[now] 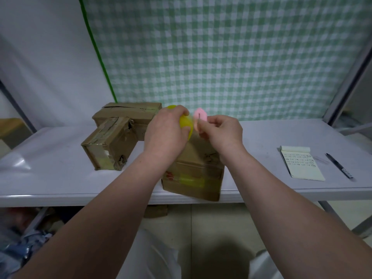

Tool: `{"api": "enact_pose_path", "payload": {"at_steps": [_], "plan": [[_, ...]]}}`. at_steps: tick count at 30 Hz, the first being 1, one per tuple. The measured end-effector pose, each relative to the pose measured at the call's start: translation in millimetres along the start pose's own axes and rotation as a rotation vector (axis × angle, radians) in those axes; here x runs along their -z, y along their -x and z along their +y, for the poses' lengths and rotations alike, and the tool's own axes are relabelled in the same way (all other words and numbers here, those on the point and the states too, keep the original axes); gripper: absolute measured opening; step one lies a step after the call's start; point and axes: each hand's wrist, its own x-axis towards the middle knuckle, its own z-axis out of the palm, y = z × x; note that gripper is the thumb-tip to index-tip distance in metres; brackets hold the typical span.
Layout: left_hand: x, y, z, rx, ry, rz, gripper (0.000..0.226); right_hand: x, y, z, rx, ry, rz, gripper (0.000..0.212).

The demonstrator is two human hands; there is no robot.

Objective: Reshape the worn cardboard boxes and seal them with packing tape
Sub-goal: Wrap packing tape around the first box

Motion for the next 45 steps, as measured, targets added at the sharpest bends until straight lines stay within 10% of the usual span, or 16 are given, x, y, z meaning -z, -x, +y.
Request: {"api": "enact_pose_path", "payload": {"at_steps": [5, 15, 21, 28, 45], "plan": [[15.1, -0.7, -8.3, 0.084, 0.139, 0.037, 0.031, 12.4, -12.3, 12.6, -0.110, 0.104, 0.058, 0.036], [35.9, 1.6, -4.0, 0.360, 0.836, -0.136, 0.015, 20.4, -20.9, 14.4, -0.167, 0.125, -0.195, 0.006], [27.1, 10.1, 9.5, 0.549, 1.177, -0.240, 0.005, 35.0, 37.5, -8.4, -0.052, -0.158, -0.212, 0.038], [10.5, 9.6, 16.5, 0.717, 1.265, -0.222, 0.003, 38.5, 87.6, 4.9, 0.048, -0.094, -0.463, 0.043], [-6.6, 9.7, 47.3, 0.833, 1.376, -0.434, 0.021, 62.1, 82.8, 3.5, 0.207, -0.145, -0.201, 0.025]]}}
